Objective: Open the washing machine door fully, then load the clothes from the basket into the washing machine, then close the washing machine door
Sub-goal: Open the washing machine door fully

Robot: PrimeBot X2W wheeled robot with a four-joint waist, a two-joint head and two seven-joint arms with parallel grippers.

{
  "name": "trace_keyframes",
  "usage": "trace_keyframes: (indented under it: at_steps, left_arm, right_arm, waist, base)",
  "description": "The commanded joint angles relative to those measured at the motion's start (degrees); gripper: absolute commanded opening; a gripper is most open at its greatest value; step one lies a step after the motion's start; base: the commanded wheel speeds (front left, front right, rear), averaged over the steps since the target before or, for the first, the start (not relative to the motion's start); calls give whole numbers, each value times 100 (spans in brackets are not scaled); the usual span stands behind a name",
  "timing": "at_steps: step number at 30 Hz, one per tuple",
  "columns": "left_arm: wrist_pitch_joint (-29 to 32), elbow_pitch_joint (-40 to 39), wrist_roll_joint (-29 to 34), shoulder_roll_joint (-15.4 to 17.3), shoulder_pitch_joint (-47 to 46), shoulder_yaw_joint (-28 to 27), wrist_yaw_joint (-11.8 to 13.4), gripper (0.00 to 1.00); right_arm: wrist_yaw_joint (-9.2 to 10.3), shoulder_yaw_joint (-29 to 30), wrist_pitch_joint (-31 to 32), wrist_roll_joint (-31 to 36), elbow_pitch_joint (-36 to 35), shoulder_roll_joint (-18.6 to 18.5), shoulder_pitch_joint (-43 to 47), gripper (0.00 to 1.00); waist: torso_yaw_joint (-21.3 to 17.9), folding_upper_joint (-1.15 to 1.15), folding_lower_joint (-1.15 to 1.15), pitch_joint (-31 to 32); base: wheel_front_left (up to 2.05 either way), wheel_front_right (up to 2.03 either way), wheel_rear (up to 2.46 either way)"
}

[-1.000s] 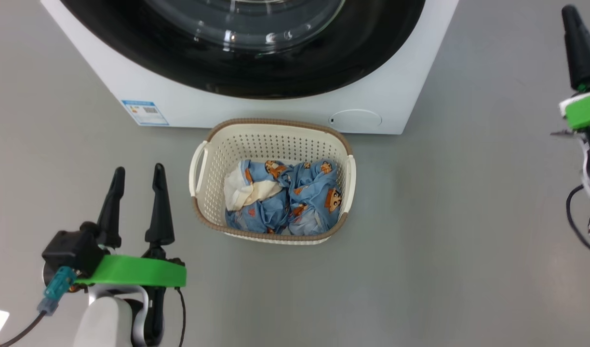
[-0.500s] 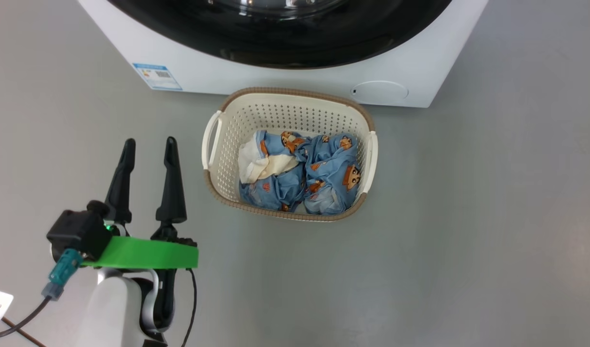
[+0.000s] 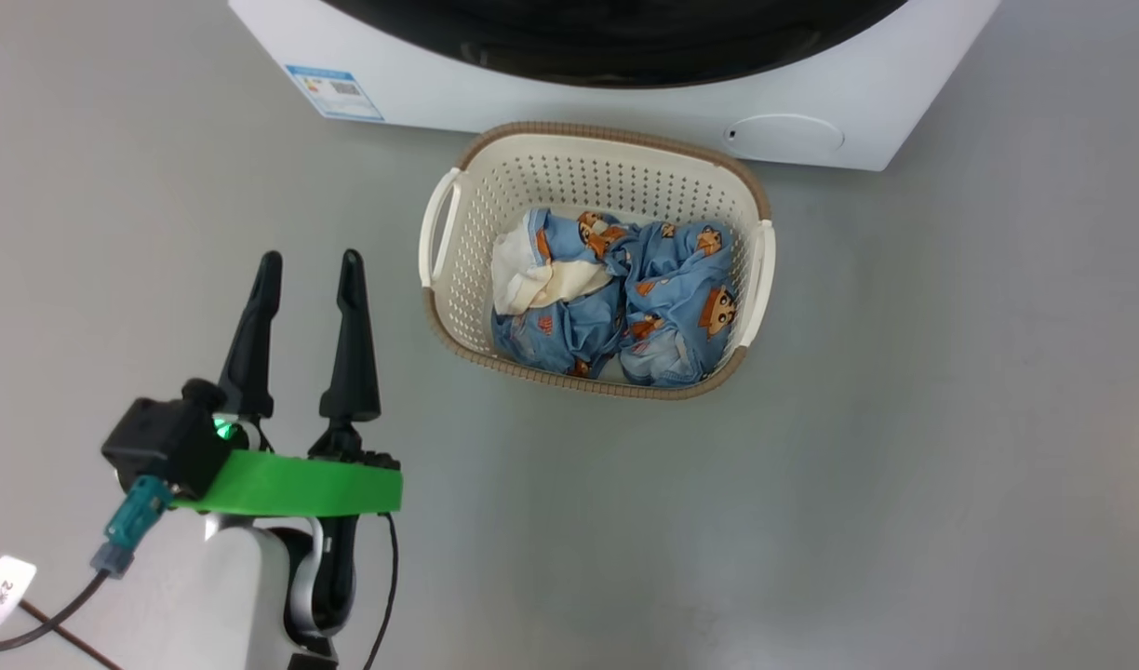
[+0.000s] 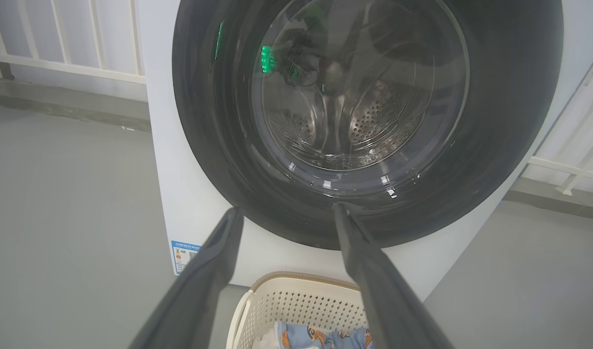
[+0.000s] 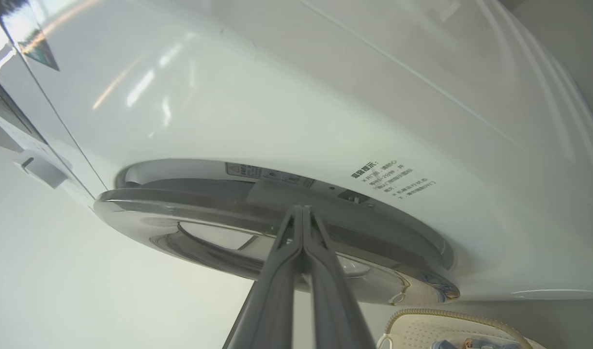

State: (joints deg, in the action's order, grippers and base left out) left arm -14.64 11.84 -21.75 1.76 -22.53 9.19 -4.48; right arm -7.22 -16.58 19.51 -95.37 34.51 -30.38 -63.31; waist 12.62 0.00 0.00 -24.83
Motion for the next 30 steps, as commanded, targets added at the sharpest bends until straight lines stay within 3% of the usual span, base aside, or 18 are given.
trace_keyframes:
  at_steps: [1, 14, 30]
  left_arm:
    - [-36, -187, -40, 112, -142, -128, 41, 100]
    - [-36, -260, -310, 112, -176, 57, 173, 100]
    - [-36, -333, -553, 112, -204, 258, 290, 100]
  right_arm:
    - [-26, 6, 97, -32, -67, -2, -157, 0]
    - [-26, -62, 1029, -105, 492, 97, -1248, 0]
    - [-26, -178, 1401, 9, 984, 229, -1898, 0]
  waist:
    - [71, 0, 0, -93]
    - [368, 0, 0, -358]
    - [569, 0, 0, -591]
  base:
    - [0, 0, 0]
    - [0, 0, 0]
    - [0, 0, 0]
